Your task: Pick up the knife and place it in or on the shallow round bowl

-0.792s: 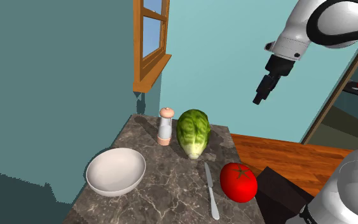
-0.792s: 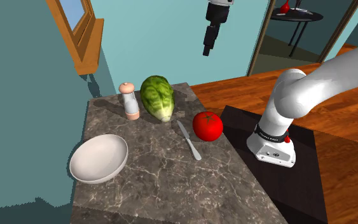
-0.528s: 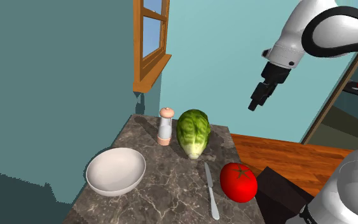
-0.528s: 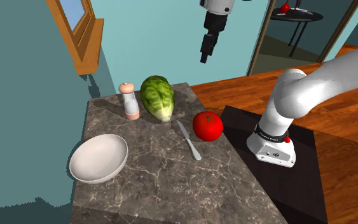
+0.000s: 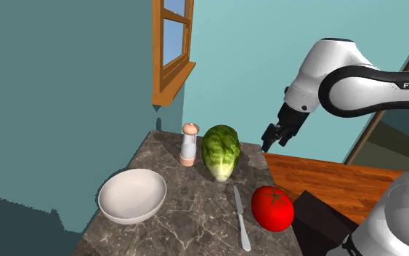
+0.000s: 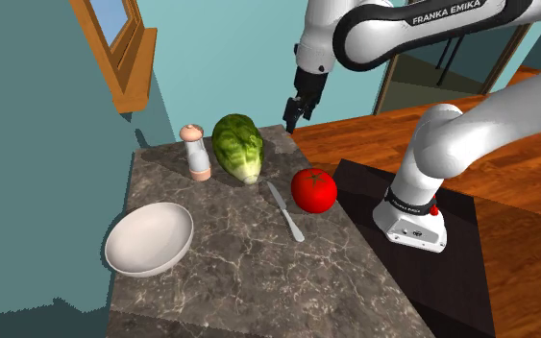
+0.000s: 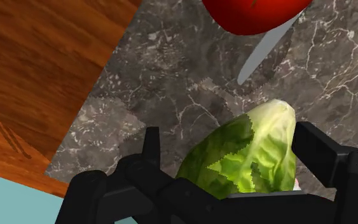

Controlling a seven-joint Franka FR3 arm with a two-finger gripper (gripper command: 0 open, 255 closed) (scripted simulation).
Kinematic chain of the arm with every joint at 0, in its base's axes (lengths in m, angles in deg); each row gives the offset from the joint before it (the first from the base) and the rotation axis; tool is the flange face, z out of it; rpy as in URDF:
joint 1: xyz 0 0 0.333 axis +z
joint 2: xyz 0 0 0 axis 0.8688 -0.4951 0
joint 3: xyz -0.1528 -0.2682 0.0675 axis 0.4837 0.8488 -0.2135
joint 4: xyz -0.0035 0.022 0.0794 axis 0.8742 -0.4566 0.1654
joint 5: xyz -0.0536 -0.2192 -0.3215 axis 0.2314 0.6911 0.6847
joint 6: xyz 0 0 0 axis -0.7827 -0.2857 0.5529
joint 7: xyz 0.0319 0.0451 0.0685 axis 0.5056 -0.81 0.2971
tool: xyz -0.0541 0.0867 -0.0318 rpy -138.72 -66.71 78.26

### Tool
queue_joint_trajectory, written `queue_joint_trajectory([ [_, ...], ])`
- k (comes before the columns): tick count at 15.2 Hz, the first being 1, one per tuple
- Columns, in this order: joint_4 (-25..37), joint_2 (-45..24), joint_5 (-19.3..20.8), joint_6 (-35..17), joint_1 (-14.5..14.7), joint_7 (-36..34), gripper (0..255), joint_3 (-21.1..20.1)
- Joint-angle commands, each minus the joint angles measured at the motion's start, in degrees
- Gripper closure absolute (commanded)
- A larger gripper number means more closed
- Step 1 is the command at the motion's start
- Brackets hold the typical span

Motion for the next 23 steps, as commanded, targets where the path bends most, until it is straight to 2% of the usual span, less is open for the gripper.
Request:
queue_joint_trajectory([
  [1,-2.1,-1.7,-1.2,-4.5,-0.2,-5.0,0,-3.4],
  [7,-4.6,-11.6,-2.7,-18.4,-3.0,-20.2,0,-14.5],
  [10,-4.1,-18.5,-0.8,-25.2,-6.9,-29.3,0,-21.3],
  [12,-3.1,-23.7,2.5,-29.5,-10.9,-36.6,0,-26.5],
  [16,-3.4,-26.6,4.7,-32.7,-13.0,-38.3,0,-28.2],
  [19,-3.7,-29.7,7.7,-35.7,-15.6,-40.5,0,-30.2],
  [20,-3.7,-31.4,9.8,-37.3,-17.3,-41.9,0,-31.4],
  [23,-3.7,-31.4,9.8,-37.3,-17.3,-41.9,0,-31.3],
])
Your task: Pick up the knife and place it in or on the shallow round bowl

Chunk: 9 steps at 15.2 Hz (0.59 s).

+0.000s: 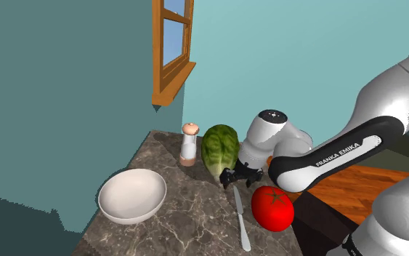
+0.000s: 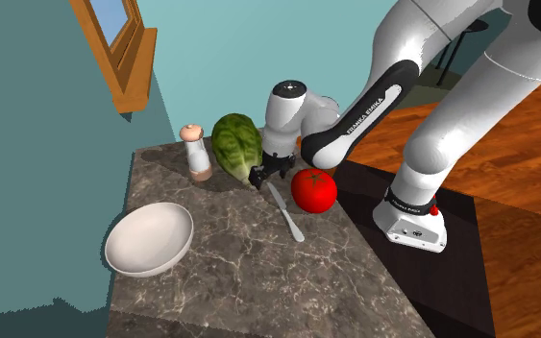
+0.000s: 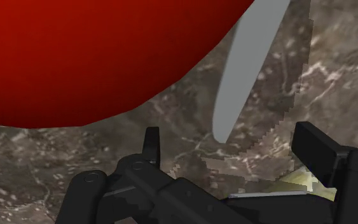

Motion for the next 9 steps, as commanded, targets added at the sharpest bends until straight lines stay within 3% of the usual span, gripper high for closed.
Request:
queue_joint_trajectory([
  [1,0.0,-0.2,0.2,-0.2,-0.2,-0.1,0,-0.1],
  [5,0.0,-0.2,0.2,-0.2,-0.2,-0.1,0,-0.1],
  [6,0.0,-0.2,0.2,-0.2,-0.2,-0.1,255,-0.1],
  [9,0.0,-0.2,0.2,-0.2,-0.2,-0.1,255,-0.1],
])
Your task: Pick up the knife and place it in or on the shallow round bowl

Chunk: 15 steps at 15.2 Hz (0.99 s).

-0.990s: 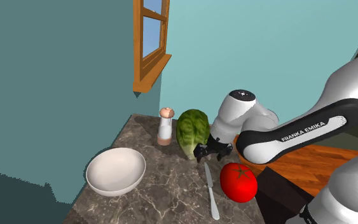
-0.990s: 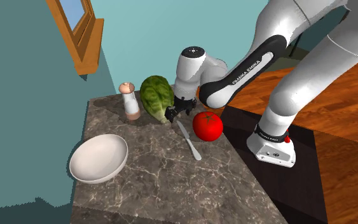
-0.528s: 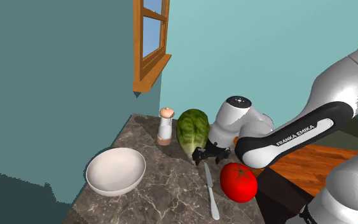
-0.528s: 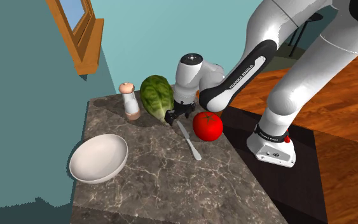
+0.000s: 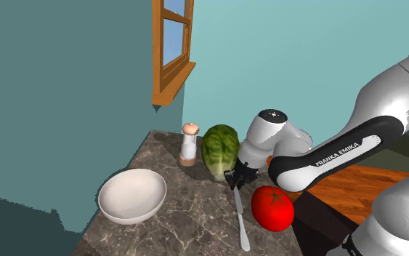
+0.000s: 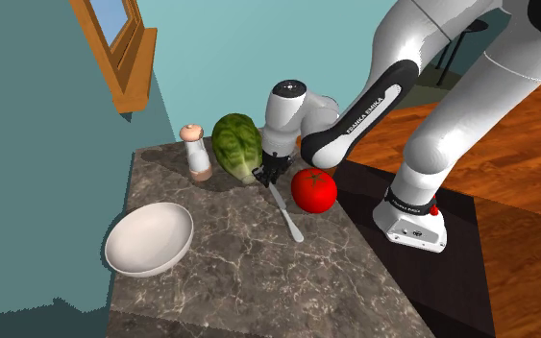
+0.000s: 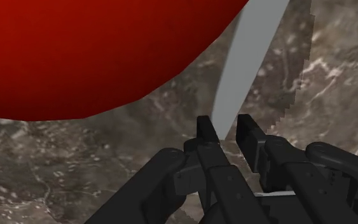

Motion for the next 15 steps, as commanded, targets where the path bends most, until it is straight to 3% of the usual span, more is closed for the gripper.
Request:
queue_joint_trajectory([
  [1,0.0,-0.2,0.0,-0.1,0.0,0.0,255,-0.1],
  [6,-0.1,-0.2,0.0,-0.1,0.1,0.0,255,-0.1],
  [15,1.9,7.5,-7.2,8.9,5.8,6.2,255,5.3],
])
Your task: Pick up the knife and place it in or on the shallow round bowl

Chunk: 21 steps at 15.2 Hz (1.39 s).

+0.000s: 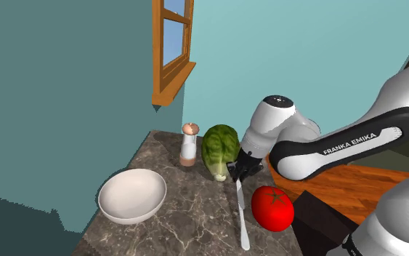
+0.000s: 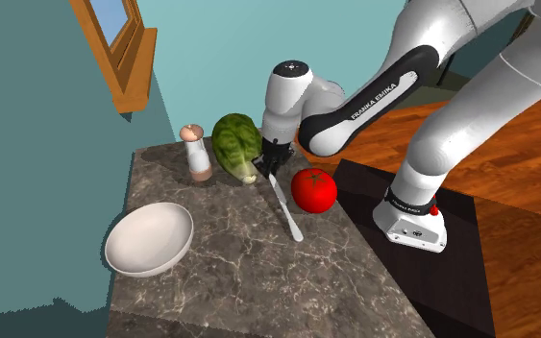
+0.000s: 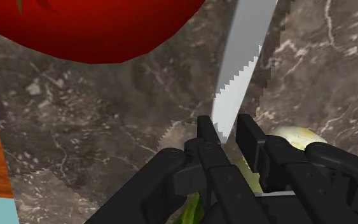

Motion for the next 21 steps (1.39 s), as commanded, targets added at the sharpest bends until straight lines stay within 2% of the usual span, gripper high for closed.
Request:
queue_joint_trajectory([
  [1,0.7,1.4,-0.9,2.0,0.8,0.9,255,0.9],
  [8,3.1,6.0,-2.8,8.8,2.7,3.3,255,3.7],
  [17,6.9,10.0,-3.5,16.5,3.8,5.0,255,6.4],
  [21,15.2,1.2,0.8,16.2,0.2,-1.2,255,0.5],
])
